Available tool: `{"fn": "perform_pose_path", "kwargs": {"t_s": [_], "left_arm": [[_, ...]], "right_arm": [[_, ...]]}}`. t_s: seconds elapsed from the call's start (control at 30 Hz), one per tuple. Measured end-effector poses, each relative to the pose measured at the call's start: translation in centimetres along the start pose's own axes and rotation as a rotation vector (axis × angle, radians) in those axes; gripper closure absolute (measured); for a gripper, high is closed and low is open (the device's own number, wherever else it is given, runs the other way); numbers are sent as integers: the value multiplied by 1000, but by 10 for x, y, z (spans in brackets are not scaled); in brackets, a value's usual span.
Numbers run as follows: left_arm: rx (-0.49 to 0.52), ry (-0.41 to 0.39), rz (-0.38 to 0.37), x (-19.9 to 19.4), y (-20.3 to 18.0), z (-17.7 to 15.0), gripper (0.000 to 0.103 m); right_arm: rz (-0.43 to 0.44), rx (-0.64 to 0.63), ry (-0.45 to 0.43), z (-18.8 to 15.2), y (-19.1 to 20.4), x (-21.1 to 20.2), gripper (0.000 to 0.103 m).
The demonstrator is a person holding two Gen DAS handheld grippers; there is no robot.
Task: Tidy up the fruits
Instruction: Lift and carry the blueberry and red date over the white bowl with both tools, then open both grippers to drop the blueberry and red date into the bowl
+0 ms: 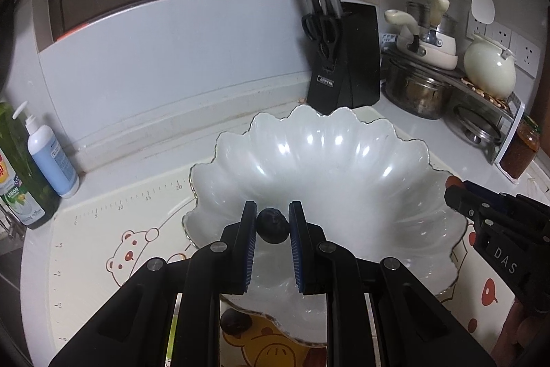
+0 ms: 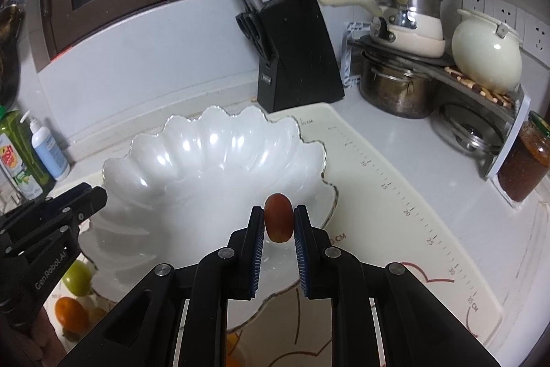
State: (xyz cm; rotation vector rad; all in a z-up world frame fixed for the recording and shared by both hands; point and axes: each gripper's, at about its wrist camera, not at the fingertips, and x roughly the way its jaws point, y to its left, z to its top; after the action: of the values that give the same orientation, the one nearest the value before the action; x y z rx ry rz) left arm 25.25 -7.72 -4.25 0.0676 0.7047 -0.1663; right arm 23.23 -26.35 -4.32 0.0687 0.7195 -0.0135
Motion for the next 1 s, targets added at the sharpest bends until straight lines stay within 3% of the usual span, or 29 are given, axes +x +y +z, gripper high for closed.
{"fn": "perform_pose_path", "kwargs": {"t_s": [0.23, 0.3, 0.37, 0.5, 0.57, 0.77, 1.0], "left_arm": [[-4, 39, 3, 10, 2, -6, 83], [-7, 45, 7, 11, 3, -6, 72], [-9, 40, 18, 10, 4, -7, 59], [-10, 36, 41, 8, 7, -7, 52], [-13, 35, 53, 7, 8, -7, 44], [-24, 21, 84, -1, 13, -7, 24], [-28, -4, 103, -14, 17, -6, 13]], "right_arm": [[4, -13, 37, -4, 4, 9, 84], [-9, -22, 32, -4, 6, 8, 81], [-23, -30, 21, -4, 7, 5, 66], [-61, -30, -8, -2, 8, -1, 46], [-84, -29, -23, -1, 8, -4, 31], [-113, -34, -52, 0, 10, -12, 20], [-128, -26, -55, 1, 13, -19, 19]]}}
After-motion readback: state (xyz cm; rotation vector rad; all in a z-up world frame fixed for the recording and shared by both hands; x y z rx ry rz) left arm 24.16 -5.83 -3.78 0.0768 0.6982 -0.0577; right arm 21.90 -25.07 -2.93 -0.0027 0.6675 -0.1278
